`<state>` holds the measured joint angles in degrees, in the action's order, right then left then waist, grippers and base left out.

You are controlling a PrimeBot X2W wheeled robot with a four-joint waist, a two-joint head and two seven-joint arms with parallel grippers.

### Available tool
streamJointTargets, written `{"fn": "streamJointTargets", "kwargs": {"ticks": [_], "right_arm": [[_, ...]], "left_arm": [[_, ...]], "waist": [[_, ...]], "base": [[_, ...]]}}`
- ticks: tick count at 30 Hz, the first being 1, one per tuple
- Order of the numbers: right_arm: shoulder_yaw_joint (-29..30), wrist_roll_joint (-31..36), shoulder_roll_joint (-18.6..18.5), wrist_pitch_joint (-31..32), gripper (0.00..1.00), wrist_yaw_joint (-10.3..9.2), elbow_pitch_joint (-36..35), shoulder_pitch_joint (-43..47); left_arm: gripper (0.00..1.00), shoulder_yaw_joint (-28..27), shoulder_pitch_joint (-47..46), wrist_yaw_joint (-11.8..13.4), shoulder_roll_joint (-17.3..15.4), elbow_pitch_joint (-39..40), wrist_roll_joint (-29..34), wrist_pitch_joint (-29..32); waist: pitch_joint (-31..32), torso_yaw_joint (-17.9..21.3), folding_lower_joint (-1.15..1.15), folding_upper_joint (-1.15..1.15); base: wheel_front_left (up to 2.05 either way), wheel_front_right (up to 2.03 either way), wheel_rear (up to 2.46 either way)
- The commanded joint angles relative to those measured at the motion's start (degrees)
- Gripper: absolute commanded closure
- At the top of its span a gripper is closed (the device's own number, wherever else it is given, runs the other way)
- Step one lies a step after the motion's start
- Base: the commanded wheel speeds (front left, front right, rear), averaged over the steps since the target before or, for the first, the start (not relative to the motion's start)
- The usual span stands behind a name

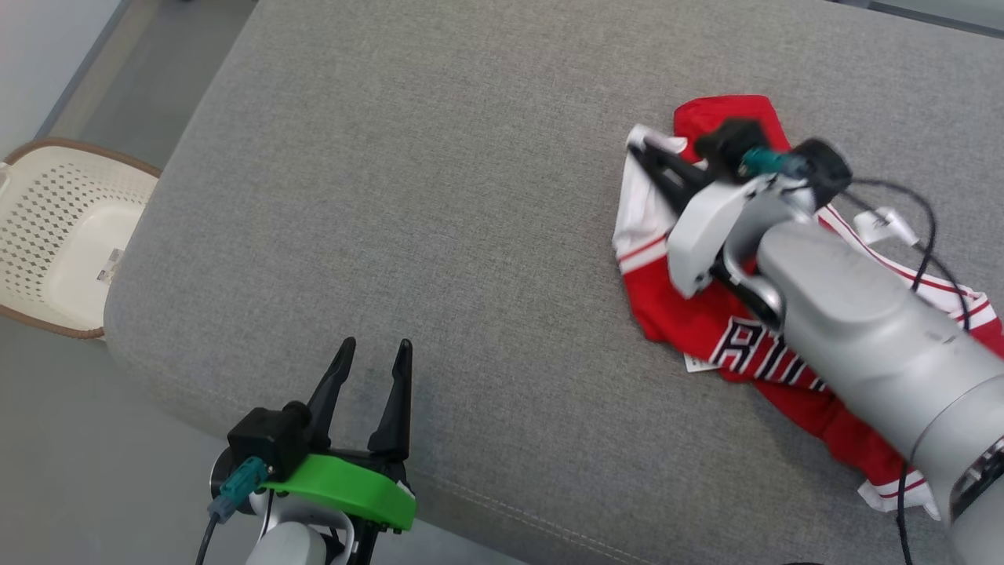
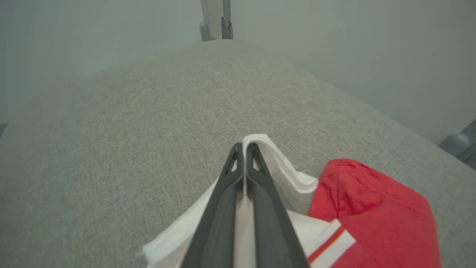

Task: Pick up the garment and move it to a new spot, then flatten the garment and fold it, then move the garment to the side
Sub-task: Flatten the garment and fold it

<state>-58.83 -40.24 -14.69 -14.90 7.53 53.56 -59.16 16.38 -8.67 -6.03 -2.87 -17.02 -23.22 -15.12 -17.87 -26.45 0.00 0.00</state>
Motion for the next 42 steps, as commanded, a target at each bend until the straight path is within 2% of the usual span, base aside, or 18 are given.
{"fn": "streamJointTargets", "kwargs": {"ticks": [1, 4, 9, 12, 15, 16, 17, 20, 24, 32, 42], "right_arm": [[1.6, 0.8, -1.2, -0.3, 1.00, -0.09, -0.5, -1.7], [13.2, 5.1, -4.9, -0.3, 1.00, -0.10, -2.9, -2.8], [34.3, 18.6, -10.9, -0.3, 1.00, -0.09, -4.7, -3.4], [45.6, 27.1, -12.9, -0.3, 1.00, -0.09, -2.6, -2.8], [54.4, 34.6, -12.5, -0.3, 1.00, -0.08, 1.8, -0.8], [56.4, 36.3, -11.6, -0.1, 0.65, -0.08, 4.6, 0.2], [57.8, 37.5, -10.4, 0.2, 0.00, -0.07, 6.7, 0.5], [59.6, 40.0, -7.6, 0.0, 0.00, -0.09, 9.9, 1.2], [58.1, 40.3, -2.6, -0.3, 0.00, -0.10, 11.4, 3.9], [53.0, 34.5, 2.6, -0.3, 0.00, -0.10, 0.8, 12.4], [49.7, 28.9, 3.8, -0.3, 0.00, -0.09, -11.5, 24.5]], "left_arm": [[0.00, -0.3, 0.4, 0.2, -0.1, 0.1, -0.5, 0.0], [0.00, -0.3, 0.3, 0.1, -0.1, 0.8, -0.5, 0.0], [0.00, 0.6, -0.7, -0.4, -0.1, 0.5, -0.4, 0.0], [0.00, 1.4, -1.4, -0.5, -0.1, 0.2, -0.7, 0.0], [0.00, 2.5, -1.4, -0.7, -0.1, -0.3, -0.4, 0.0], [0.00, 2.7, -1.3, -0.7, -0.1, -0.5, -0.2, 0.0], [0.00, 2.8, -1.1, -0.8, -0.1, -0.7, -0.1, 0.0], [0.00, 2.7, -0.6, -0.9, -0.1, -0.7, 0.2, 0.0], [0.00, 2.2, -0.9, -0.9, -0.1, -0.8, 0.8, 0.0], [0.00, 1.5, -2.4, -1.3, -0.1, -1.7, 1.9, 0.0], [0.00, 3.6, -6.0, -1.5, -0.1, -5.3, 0.5, 0.0]], "waist": [[0.2, 0.5, 0.00, 0.00], [0.4, 1.4, 0.00, 0.00], [0.5, 2.3, 0.00, 0.00], [0.6, 2.3, 0.00, 0.00], [0.9, 2.2, 0.00, 0.00], [1.2, 2.3, 0.00, 0.00], [1.5, 2.4, 0.00, 0.00], [2.1, 3.6, 0.00, 0.00], [3.2, 6.7, 0.00, 0.00], [5.9, 15.2, 0.00, 0.00], [6.7, 25.5, 0.00, 0.00]], "base": [[0.00, 0.00, 0.00], [0.00, 0.00, 0.00], [0.00, 0.00, 0.00], [0.00, 0.00, 0.00], [0.00, 0.00, 0.00], [0.00, 0.00, 0.00], [0.00, 0.00, 0.00], [0.00, 0.00, 0.00], [0.00, 0.00, 0.00], [0.00, 0.00, 0.00], [0.00, 0.00, 0.00]]}}
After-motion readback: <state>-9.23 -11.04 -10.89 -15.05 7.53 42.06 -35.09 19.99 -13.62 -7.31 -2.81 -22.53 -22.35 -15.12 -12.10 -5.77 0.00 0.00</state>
